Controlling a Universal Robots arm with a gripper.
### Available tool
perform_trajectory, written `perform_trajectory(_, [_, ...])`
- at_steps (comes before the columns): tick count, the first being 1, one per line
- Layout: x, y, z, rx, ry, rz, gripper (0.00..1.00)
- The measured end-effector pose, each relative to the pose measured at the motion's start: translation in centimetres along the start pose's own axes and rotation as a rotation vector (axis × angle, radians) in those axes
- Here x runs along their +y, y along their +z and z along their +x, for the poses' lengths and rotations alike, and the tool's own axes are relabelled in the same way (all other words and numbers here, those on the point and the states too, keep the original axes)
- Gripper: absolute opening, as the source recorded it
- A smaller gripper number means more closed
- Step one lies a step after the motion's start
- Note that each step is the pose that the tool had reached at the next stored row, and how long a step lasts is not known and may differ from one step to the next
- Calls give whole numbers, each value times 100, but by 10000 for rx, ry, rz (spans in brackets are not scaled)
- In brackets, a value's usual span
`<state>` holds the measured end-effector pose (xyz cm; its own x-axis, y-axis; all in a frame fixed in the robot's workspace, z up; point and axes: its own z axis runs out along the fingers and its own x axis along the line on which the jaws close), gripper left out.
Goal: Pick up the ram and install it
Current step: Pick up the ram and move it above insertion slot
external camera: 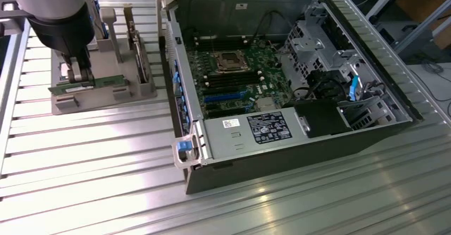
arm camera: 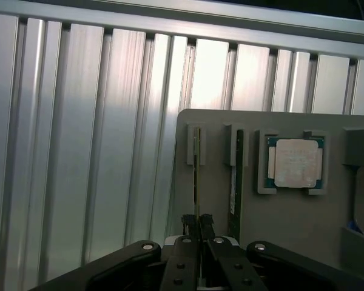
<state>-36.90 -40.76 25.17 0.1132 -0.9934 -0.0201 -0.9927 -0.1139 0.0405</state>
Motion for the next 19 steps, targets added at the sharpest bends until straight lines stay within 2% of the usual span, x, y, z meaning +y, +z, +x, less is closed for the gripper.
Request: perform_trajectory(19, [6, -141, -3, 1, 0, -1, 12])
